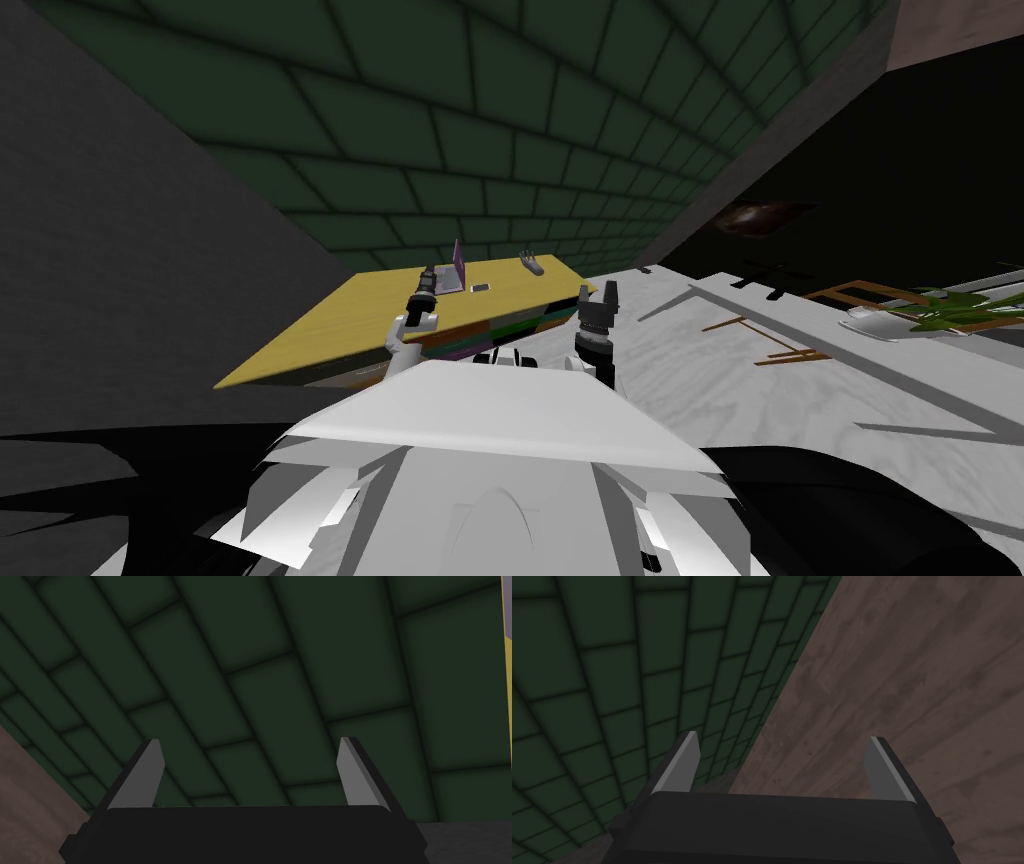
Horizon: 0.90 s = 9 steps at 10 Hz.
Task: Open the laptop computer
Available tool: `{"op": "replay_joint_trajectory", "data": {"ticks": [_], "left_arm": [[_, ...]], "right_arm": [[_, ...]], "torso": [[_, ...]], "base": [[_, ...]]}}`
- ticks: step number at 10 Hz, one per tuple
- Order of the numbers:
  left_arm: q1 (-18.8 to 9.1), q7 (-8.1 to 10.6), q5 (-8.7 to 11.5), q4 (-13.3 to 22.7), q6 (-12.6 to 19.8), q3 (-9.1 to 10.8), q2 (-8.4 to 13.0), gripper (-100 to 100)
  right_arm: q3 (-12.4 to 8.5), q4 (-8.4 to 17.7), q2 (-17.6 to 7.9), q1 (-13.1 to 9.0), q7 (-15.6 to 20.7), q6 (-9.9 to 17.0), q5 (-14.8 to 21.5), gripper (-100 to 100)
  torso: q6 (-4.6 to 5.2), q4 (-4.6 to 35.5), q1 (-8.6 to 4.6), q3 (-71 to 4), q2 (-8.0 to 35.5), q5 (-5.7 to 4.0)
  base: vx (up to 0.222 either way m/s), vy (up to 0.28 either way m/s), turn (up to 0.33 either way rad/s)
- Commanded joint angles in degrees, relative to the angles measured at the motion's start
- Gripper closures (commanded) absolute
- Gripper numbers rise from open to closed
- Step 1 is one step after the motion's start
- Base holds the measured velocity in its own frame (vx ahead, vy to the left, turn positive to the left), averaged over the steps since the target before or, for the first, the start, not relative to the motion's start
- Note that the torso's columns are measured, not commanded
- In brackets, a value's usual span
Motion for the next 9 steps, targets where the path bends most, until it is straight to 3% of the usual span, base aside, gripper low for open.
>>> {"op": "replay_joint_trajectory", "data": {"ticks": [1,2,9], "left_arm": [[-2.92,-1.19,-1.39,3.33,3.41,2.21,-0.63,-100],[-2.92,-1.19,-1.39,3.33,3.41,2.21,-0.63,-100],[-10.1,-3.52,-4.41,11.82,10.99,7.74,0.03,-100]], "right_arm": [[0.0,0.0,0.0,0.0,0.0,0.0,0.0,0],[0.0,0.0,0.0,0.0,0.0,0.0,0.0,0],[0.0,0.0,0.0,0.0,0.0,0.0,0.0,0]], "torso": [[-0.01,0.01,0.02,0.01,0.02,0.0],[-0.01,0.0,0.04,-0.01,-0.03,0.01],[-0.02,-0.01,0.04,-0.02,-0.03,0.01]], "base": [[0.032,-0.043,-0.12],[0.027,-0.029,-0.04],[0.03,-0.041,-0.107]]}}
